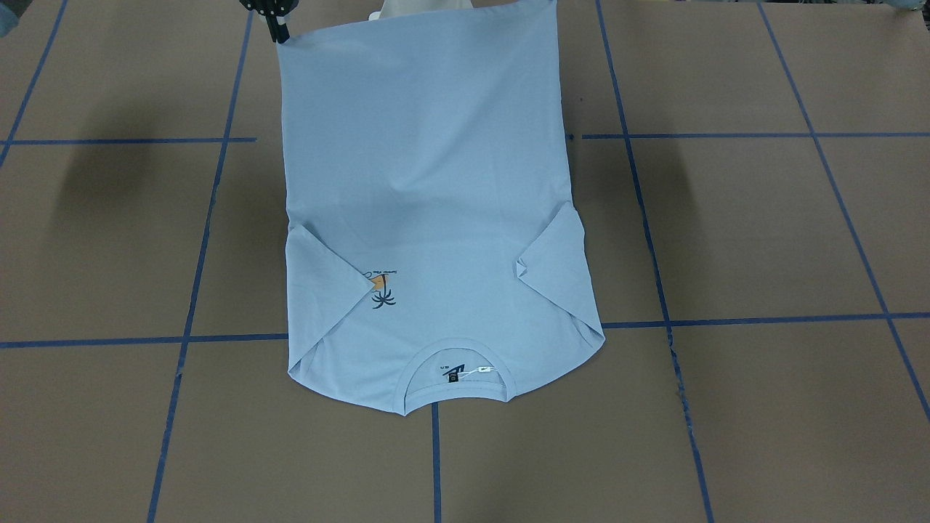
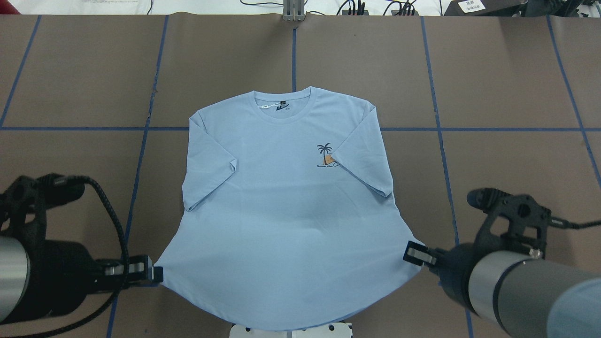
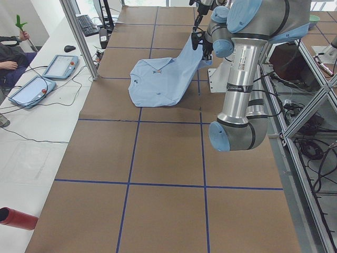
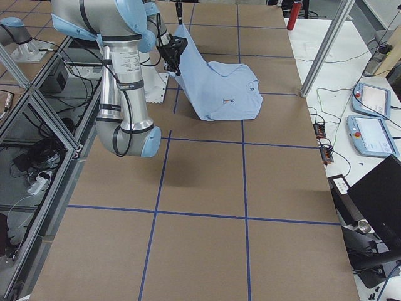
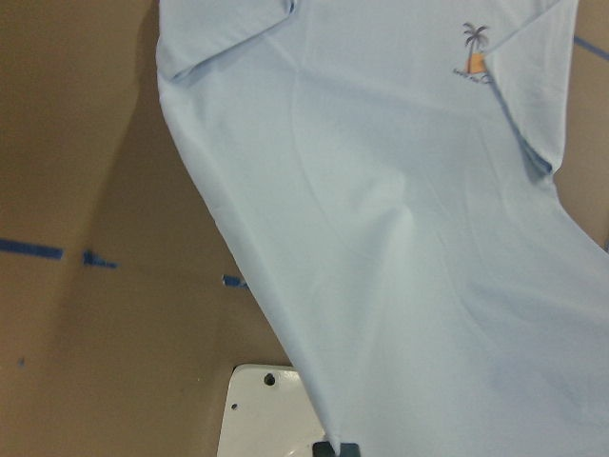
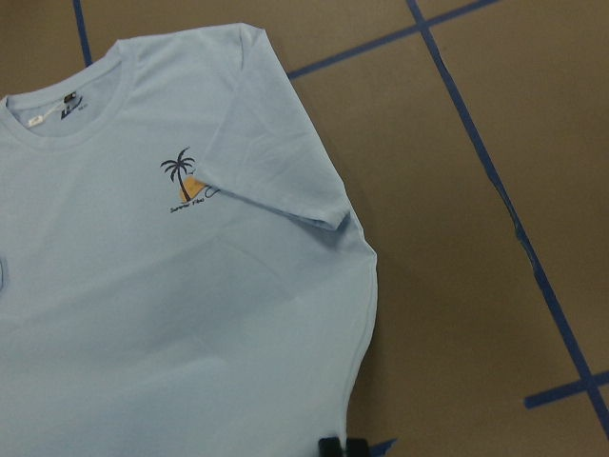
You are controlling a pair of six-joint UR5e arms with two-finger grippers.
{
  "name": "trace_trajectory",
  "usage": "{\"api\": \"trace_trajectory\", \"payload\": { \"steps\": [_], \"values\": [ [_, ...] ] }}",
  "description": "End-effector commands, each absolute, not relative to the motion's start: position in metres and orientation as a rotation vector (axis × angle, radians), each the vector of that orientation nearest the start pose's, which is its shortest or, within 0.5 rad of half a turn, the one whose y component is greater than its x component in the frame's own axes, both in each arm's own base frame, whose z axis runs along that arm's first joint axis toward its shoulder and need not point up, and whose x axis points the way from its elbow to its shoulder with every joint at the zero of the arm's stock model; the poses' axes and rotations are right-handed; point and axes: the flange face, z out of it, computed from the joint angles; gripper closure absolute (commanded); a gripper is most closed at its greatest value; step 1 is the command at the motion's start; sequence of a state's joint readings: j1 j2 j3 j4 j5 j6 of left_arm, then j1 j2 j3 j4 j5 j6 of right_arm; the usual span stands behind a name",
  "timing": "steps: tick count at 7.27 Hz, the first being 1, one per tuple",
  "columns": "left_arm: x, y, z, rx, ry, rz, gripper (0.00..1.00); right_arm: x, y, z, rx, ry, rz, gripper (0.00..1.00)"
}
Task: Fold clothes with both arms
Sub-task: 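Lift the hem with both grippers and fold it toward the collar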
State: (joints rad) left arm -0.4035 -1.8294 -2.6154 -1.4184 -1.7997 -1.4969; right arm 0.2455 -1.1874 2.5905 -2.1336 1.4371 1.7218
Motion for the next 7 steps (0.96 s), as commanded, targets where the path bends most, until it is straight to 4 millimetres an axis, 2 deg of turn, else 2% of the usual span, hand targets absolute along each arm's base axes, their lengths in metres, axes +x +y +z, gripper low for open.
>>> {"api": "trace_trajectory", "payload": {
  "steps": [1,2,4,5,6,7],
  "values": [
    [0.276,-0.322,0.15,0.204,1.063,-0.149,1.0,-0.314,-0.333,0.161,0.197,-0.757,0.444,1.0],
    [0.288,-0.357,0.16,0.229,1.007,-0.155,1.0,-0.333,-0.381,0.165,0.233,-0.741,0.469,1.0],
    [0.325,-0.422,0.183,0.219,0.908,-0.199,1.0,-0.361,-0.464,0.205,0.265,-0.754,0.482,1.0],
    [0.35,-0.454,0.2,0.235,0.884,-0.222,1.0,-0.374,-0.495,0.219,0.28,-0.759,0.5,1.0],
    [0.371,-0.482,0.223,0.262,0.882,-0.235,1.0,-0.4,-0.526,0.22,0.277,-0.741,0.512,1.0],
    [0.384,-0.507,0.239,0.273,0.876,-0.245,1.0,-0.422,-0.552,0.222,0.263,-0.701,0.522,1.0]
  ]
}}
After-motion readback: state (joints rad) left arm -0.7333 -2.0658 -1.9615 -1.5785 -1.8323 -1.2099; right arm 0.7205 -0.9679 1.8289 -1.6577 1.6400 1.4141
